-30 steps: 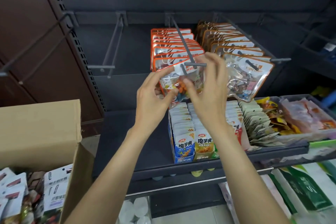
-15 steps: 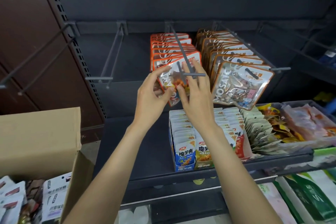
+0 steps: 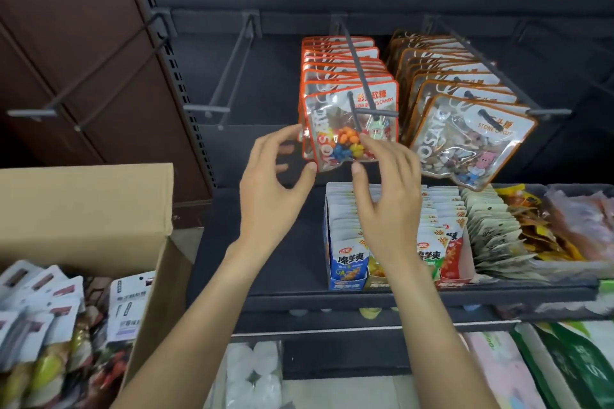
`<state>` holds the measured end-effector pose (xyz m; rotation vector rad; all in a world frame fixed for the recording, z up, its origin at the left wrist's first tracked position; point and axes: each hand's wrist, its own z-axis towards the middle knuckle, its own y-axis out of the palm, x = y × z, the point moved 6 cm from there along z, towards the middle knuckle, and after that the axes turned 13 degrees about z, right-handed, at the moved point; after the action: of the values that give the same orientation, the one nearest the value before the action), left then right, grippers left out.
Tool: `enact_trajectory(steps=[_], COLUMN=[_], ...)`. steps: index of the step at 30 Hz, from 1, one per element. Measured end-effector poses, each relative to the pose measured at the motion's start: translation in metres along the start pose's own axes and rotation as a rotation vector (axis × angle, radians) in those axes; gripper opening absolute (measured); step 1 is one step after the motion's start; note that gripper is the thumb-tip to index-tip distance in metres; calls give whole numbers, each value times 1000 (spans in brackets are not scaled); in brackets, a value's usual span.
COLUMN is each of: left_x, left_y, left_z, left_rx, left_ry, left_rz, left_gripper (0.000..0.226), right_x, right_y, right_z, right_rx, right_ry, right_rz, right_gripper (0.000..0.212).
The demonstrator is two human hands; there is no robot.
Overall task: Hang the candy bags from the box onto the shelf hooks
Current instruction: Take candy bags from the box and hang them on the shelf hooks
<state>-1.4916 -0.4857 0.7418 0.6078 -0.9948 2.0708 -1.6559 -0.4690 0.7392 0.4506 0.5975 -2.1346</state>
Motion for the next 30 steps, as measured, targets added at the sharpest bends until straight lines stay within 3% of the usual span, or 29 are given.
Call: enact_trajectory(steps=[4,7,9,13,17,24,30], left_x=[-1,-12,-31,-93,-154,-251,-359], left_y=[-39,-72,-95,-140,-201,-297,-305], left_z=[-35,-63,-83,-138,-202,-227,-176], left_rx=[199,258,186,-111,-247,-341,-613], left_ry=[58,97,39,-168,-392,-522,-386], left_rz=[104,283,397,608,664,691,631], left_gripper=[20,17,21,28,28,24,42], right_x=[-26,-40,-48,-58,-80,-153,-147], right_y=[-2,15,37,93,141,234,338], right_z=[-18,-36,-53,-108,-163,-190,-228], right_rx=[15,-72,-212,-620,-928,-1065,-1231], right_ry=[-88,-97,-65,14,41,140,361], right_rz=[120,212,244,178,124,272,-12], right_gripper=[20,17,17,21,21,21,36])
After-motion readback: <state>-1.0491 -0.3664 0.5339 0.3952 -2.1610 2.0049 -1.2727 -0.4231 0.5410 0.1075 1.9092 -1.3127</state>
